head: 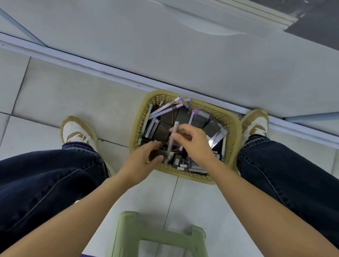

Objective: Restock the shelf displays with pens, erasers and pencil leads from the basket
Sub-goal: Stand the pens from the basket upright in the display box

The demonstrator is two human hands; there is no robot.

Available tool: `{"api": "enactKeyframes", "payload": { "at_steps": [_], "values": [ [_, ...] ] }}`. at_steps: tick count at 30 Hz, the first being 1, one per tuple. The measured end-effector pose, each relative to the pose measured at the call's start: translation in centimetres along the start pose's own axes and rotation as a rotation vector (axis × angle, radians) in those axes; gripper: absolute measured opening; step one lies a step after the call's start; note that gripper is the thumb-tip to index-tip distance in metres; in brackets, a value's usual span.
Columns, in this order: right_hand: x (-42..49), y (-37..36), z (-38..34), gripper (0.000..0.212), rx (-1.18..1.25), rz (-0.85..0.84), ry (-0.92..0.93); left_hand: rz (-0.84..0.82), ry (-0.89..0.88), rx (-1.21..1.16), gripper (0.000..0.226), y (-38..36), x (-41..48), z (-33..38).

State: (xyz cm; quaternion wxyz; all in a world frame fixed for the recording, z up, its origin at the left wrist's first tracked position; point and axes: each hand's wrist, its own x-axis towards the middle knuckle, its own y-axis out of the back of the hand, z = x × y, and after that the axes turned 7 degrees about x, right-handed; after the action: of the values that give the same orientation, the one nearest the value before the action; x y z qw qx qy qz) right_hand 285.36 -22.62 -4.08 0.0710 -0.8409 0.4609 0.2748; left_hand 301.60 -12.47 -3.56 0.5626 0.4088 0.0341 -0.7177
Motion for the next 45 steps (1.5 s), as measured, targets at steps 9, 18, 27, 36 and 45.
{"api": "enactKeyframes", "payload": {
  "at_steps": [9, 18, 27, 36, 45],
  "values": [
    [-3.6, 3.1, 5.2, 0.017, -0.365, -0.017, -0.192, -0.007, 0.188, -0.297, 0.022, -3.0, 1.4, 0.0],
    [-3.9, 1.4, 9.2, 0.033, -0.928, -0.182, -0.088, -0.084, 0.27, -0.241, 0.025, -3.8, 0.8, -1.8],
    [-3.0, 1.7, 6.2, 0.02, -0.454, 0.098, 0.007, -0.032, 0.297, -0.294, 0.018, -3.5, 1.1, -0.6],
    [-0.3, -1.3, 1.7, 0.012, 0.381, 0.001, -0.177, -0.037, 0.194, -0.593, 0.01, -2.8, 1.5, 1.2],
    [6.7, 3.5, 3.8, 0.045, -0.392, 0.326, -0.163, -0.011, 0.224, -0.635, 0.022, -0.3, 2.6, -0.2]
  ]
}}
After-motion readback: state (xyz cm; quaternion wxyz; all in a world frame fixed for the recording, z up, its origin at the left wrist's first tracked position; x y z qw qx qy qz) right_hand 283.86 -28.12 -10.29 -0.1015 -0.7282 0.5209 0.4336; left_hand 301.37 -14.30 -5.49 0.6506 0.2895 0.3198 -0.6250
